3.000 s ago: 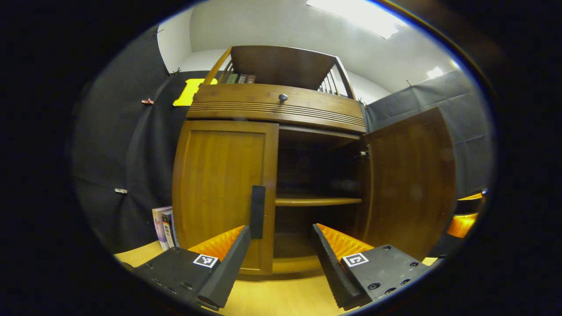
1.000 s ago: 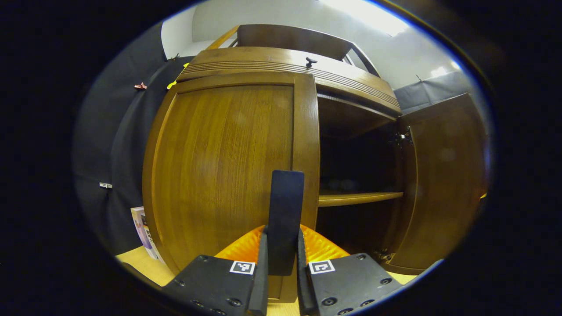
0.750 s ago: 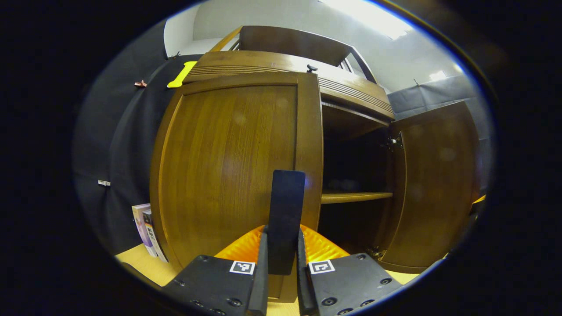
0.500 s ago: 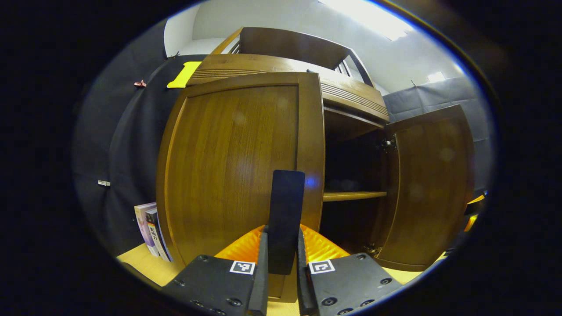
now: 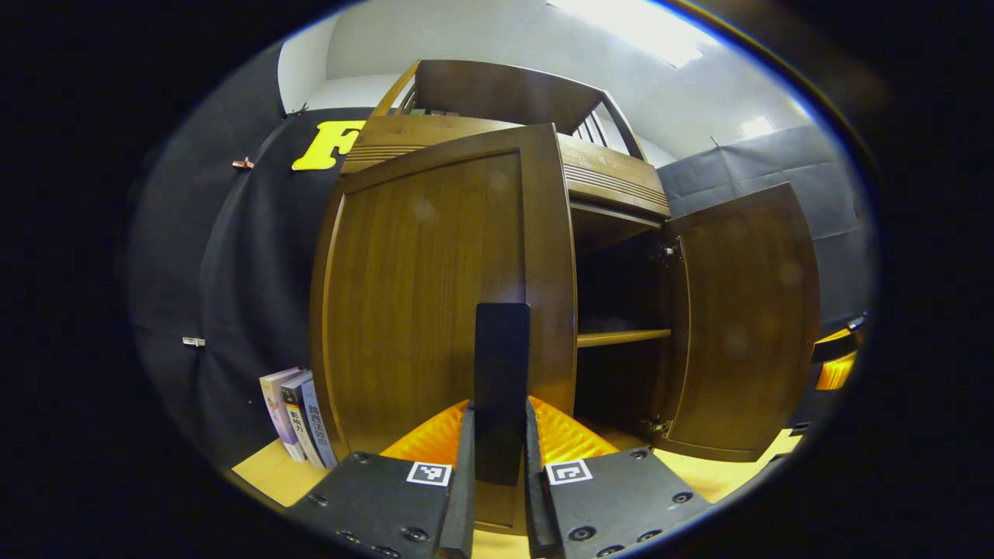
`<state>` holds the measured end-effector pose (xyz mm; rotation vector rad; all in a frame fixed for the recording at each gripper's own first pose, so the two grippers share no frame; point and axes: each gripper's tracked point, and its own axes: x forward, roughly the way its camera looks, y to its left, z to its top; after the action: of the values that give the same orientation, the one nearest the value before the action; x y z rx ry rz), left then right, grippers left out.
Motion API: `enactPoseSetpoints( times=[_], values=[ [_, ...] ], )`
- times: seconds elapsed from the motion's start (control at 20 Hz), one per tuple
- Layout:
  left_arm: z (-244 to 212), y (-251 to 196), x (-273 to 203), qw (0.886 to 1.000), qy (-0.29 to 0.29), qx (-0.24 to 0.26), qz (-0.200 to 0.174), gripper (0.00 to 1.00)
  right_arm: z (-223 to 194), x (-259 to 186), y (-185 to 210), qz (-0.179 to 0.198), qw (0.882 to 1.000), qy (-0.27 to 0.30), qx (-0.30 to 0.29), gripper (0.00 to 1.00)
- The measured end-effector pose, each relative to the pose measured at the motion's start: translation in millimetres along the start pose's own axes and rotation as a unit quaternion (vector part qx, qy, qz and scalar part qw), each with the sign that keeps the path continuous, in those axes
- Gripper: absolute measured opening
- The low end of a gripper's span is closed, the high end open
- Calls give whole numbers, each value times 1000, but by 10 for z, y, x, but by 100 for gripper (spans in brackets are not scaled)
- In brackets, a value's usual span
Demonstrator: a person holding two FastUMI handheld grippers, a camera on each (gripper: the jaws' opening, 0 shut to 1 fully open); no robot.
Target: Open the right door of the double-door shoe cabinet with the right hand, and open the left door with the left hand.
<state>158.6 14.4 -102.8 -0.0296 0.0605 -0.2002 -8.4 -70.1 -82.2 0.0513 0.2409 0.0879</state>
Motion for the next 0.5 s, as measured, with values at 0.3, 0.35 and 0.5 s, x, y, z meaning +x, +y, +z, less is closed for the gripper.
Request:
enactPoseSetpoints(
  times=[0.3,0.35,0.5],
  values=[
    [48,139,-268,1000,1,9,13,31,-8,-39,157,18,1000,-1,-6,97],
    [58,167,-320,1000,0,13,17,31,-14,-38,187,21,1000,0,-5,97],
    [68,264,-465,999,-3,24,29,30,-17,-43,277,31,999,1,-5,97]
  ],
)
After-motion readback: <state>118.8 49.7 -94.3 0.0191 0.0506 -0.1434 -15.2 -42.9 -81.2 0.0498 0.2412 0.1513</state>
